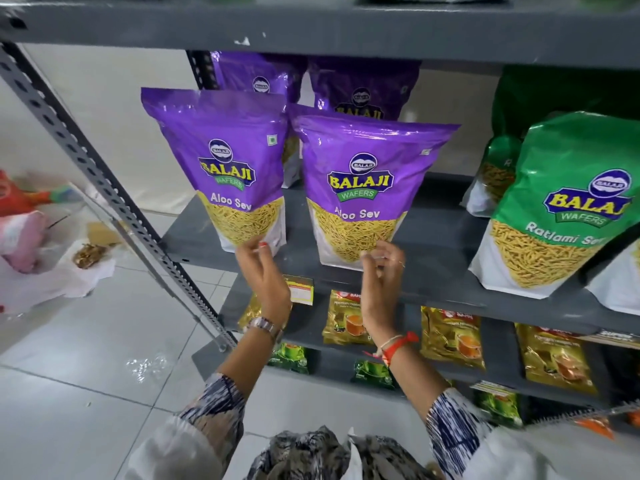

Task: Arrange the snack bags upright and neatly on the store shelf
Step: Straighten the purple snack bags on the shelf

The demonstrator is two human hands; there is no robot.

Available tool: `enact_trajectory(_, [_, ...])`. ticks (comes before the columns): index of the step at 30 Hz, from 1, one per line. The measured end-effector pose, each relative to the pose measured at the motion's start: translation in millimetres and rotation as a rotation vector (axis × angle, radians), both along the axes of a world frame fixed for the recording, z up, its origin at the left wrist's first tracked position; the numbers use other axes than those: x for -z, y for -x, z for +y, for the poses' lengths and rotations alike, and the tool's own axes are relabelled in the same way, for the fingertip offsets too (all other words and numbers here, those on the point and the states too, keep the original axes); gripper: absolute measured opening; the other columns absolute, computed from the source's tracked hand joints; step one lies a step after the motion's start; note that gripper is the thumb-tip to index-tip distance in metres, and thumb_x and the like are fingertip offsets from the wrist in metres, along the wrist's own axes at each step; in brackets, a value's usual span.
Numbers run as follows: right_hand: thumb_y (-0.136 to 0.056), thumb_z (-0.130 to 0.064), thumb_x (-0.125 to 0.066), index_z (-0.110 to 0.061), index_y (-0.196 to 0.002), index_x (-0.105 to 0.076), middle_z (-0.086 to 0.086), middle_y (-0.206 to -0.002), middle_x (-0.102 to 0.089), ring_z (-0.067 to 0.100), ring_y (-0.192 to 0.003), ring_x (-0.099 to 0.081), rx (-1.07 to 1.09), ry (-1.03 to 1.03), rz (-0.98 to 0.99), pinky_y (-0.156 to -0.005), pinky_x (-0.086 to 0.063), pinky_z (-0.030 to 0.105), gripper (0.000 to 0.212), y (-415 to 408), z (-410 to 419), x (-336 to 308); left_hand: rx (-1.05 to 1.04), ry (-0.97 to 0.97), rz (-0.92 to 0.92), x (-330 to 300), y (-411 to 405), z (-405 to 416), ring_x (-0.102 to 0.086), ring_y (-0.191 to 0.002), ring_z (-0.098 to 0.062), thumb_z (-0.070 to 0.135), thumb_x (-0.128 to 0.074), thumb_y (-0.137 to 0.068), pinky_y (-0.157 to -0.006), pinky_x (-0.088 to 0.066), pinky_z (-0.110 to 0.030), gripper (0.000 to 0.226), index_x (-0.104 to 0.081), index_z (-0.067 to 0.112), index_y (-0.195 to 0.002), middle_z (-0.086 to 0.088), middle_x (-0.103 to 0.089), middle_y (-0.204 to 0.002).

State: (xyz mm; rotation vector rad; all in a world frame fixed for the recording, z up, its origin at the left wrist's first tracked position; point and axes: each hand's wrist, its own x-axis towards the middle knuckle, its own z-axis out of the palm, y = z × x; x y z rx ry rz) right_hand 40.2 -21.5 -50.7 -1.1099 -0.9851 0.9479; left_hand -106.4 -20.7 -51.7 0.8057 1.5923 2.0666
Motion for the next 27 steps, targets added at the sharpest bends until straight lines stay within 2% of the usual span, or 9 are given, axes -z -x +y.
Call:
enact_trajectory(2, [-0.082, -0.027, -0.057, -0.019, -0.11, -0.05, 0.011, -0.11, -0.057, 0.013, -0.097, -0.057, -0.151, -0.016, -0.055, -0.075, -0.048, 0.013, 0.03, 22, -2, -3, -0.12, -0.033, -0.002, -5, 25, 4, -0.048, -0.089, 0.005, 0.017, -0.042, -0.089, -0.077, -0.039, -0.007, 0.025, -0.049, 0.005, -0.11, 0.002, -0.046, -0.101])
enact_trajectory(5, [-0.08, -0.033, -0.059, -0.022, -0.121, -0.048, 0.009, -0.127, -0.053, 0.018, -0.114, -0.052, -0.363, 0.048, -0.116, -0.082, -0.043, 0.008, 0.044, 58, 8, -11, -0.158, 0.013, -0.044, -13, 63, 17, -0.045, -0.111, -0.008, 0.019, -0.04, -0.092, -0.089, -0.039, -0.007, 0.043, -0.038, 0.002, -0.132, -0.006, -0.039, -0.125])
enact_trajectory(7, [-0.079, -0.038, -0.059, -0.022, -0.137, -0.038, 0.008, -0.144, -0.042, 0.02, -0.129, -0.043, -0.477, 0.132, -0.141, -0.099, -0.04, 0.023, 0.063, 79, 17, -16, -0.078, 0.045, -0.1, -17, 83, 26, -0.036, -0.128, -0.013, 0.022, -0.034, -0.097, -0.101, -0.033, -0.018, 0.048, -0.026, 0.011, -0.143, -0.008, -0.031, -0.145])
enact_trajectory(9, [-0.081, -0.038, -0.06, -0.02, -0.146, -0.025, 0.009, -0.154, -0.029, 0.021, -0.139, -0.033, -0.507, 0.194, -0.143, -0.113, -0.033, 0.04, 0.075, 94, 25, -21, 0.027, 0.065, -0.171, -20, 98, 35, -0.029, -0.137, -0.016, 0.028, -0.029, -0.099, -0.105, -0.028, -0.025, 0.05, -0.017, 0.018, -0.147, -0.007, -0.022, -0.155])
enact_trajectory(11, [-0.085, -0.035, -0.06, -0.018, -0.149, -0.017, 0.008, -0.158, -0.021, 0.02, -0.144, -0.025, -0.513, 0.233, -0.145, -0.118, -0.023, 0.039, 0.079, 104, 32, -22, 0.119, 0.096, -0.197, -22, 105, 40, -0.032, -0.138, -0.018, 0.035, -0.027, -0.099, -0.109, -0.03, -0.03, 0.047, -0.023, 0.024, -0.145, -0.004, -0.029, -0.153])
enact_trajectory(14, [-0.087, -0.031, -0.057, -0.017, -0.149, -0.016, 0.007, -0.158, -0.023, 0.021, -0.143, -0.027, -0.536, 0.285, -0.165, -0.106, -0.023, 0.026, 0.076, 112, 40, -23, 0.184, 0.157, -0.168, -22, 107, 40, -0.045, -0.131, -0.021, 0.045, -0.026, -0.097, -0.111, -0.037, -0.041, 0.039, -0.041, 0.03, -0.13, -0.003, -0.047, -0.141])
enact_trajectory(17, [-0.088, -0.022, -0.057, -0.01, -0.145, -0.027, 0.015, -0.149, -0.039, 0.026, -0.135, -0.04, -0.551, 0.311, -0.125, -0.104, -0.033, 0.029, 0.065, 117, 44, -25, 0.203, 0.223, -0.153, -23, 105, 34, -0.041, -0.134, -0.021, 0.051, -0.025, -0.095, -0.113, -0.034, -0.041, 0.056, -0.035, 0.021, -0.141, -0.005, -0.042, -0.146])
enact_trajectory(22, [-0.087, -0.02, -0.059, -0.009, -0.141, -0.033, 0.017, -0.14, -0.047, 0.026, -0.128, -0.047, -0.528, 0.307, -0.108, -0.098, -0.039, 0.028, 0.06, 117, 40, -24, 0.222, 0.248, -0.133, -27, 105, 31, -0.039, -0.135, -0.023, 0.046, -0.027, -0.096, -0.114, -0.031, -0.045, 0.054, -0.033, 0.019, -0.142, -0.006, -0.04, -0.148])
enact_trajectory(27, [-0.087, -0.024, -0.06, -0.009, -0.144, -0.028, 0.014, -0.146, -0.042, 0.026, -0.134, -0.042, -0.54, 0.313, -0.109, -0.111, -0.035, 0.039, 0.067, 116, 38, -24, 0.278, 0.234, -0.108, -28, 107, 28, -0.04, -0.135, -0.025, 0.04, -0.027, -0.098, -0.114, -0.032, -0.048, 0.05, -0.031, 0.016, -0.141, -0.01, -0.04, -0.147])
